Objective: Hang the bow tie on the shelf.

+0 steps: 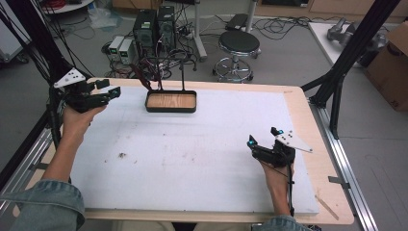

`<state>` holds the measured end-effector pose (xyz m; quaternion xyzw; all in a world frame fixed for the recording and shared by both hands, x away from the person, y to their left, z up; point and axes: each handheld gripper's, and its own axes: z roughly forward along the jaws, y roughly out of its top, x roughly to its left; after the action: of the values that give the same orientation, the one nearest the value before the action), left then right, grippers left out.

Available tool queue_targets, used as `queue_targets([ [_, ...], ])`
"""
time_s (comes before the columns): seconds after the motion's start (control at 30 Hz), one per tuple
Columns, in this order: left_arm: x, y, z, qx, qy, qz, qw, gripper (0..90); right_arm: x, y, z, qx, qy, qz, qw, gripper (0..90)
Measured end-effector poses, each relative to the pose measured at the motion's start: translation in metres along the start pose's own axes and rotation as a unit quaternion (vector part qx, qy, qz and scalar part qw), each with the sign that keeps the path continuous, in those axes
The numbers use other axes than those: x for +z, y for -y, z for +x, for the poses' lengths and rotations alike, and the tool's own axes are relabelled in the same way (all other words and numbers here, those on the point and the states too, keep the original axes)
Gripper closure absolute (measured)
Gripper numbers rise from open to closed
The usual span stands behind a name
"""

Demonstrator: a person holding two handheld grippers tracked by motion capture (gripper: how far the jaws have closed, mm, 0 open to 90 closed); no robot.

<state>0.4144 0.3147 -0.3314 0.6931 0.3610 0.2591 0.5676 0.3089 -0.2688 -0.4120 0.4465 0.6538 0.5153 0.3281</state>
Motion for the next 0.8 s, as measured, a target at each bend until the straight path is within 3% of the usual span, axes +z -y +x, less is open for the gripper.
queue_targets([
  [0.27,-0.016,0.024,-0.019,0.007,0.006,0.003,1.0000,32.3,0.004,0.002,-0.001,-0.001,0.002,0.004,1.0000,10.7],
  [0.6,-0.035,0.060,-0.049,0.020,-0.008,0.017,0.9996,27.9,0.008,0.003,0.000,-0.001,-0.001,0.010,0.9999,10.7],
  [0.8,-0.038,0.072,-0.056,0.026,-0.011,0.029,0.9992,27.5,0.008,0.003,0.002,-0.002,-0.002,0.010,0.9999,10.7],
])
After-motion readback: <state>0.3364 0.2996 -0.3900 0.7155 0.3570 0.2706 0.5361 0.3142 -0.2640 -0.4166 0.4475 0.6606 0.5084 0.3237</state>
